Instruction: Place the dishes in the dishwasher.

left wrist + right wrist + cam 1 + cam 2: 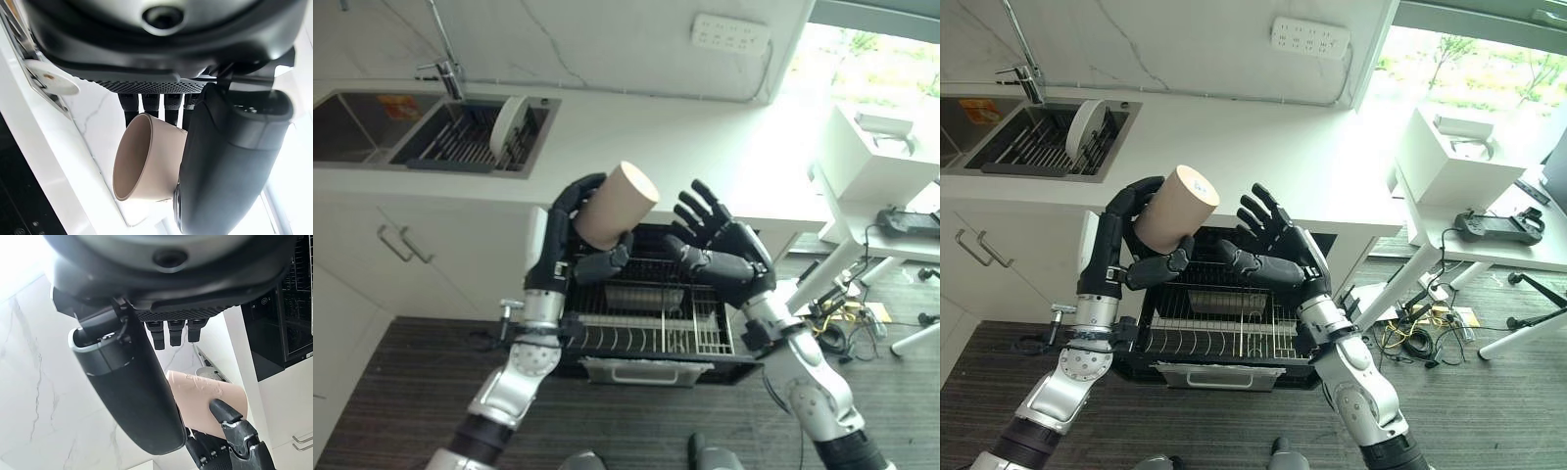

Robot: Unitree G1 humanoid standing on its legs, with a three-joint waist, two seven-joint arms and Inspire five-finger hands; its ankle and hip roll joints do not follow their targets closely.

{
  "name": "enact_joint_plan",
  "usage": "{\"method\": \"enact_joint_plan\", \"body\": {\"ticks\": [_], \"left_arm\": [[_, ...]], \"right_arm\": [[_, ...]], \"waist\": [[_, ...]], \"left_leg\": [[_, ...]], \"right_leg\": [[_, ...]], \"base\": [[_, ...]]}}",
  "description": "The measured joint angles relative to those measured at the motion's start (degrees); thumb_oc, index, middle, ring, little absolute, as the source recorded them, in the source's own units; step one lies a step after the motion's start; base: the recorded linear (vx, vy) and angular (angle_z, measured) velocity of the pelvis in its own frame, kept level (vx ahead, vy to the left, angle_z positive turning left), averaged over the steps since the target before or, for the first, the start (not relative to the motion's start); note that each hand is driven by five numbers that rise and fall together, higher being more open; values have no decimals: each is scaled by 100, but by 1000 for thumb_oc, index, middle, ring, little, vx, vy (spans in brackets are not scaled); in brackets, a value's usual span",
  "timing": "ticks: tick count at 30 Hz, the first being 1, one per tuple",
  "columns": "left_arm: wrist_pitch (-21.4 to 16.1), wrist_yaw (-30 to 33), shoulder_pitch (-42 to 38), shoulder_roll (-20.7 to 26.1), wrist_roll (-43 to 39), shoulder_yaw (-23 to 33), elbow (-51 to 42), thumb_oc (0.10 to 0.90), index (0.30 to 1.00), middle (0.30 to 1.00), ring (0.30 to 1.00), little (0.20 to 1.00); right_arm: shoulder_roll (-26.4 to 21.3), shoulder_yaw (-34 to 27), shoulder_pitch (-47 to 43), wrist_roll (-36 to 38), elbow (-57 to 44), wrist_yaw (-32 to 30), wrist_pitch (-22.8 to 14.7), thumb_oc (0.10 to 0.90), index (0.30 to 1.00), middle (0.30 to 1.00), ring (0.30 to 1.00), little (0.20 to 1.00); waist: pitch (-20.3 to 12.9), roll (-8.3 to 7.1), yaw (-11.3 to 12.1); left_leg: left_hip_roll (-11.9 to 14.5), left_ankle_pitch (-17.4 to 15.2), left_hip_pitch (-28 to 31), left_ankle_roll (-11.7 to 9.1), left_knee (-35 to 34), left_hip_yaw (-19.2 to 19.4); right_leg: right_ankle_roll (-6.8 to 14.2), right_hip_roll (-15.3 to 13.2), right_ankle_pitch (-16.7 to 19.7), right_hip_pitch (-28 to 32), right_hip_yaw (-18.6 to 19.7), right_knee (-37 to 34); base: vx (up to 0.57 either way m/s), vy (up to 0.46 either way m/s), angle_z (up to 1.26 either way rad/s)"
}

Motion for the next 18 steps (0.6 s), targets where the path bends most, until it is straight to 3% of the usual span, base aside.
{"method": "enact_joint_plan", "body": {"ticks": [18], "left_arm": [[-3, -444, 3, -211, -16, -323, -3, 400, 300, 300, 300, 300]], "right_arm": [[99, 51, -2, 13, 55, -193, 24, 800, 900, 900, 900, 900]], "waist": [[-18, -26, 26]], "left_leg": [[6, 0, -5, 0, 4, -4]], "right_leg": [[0, 3, 0, -3, 2, -1]], "base": [[0, 0, 0]]}}
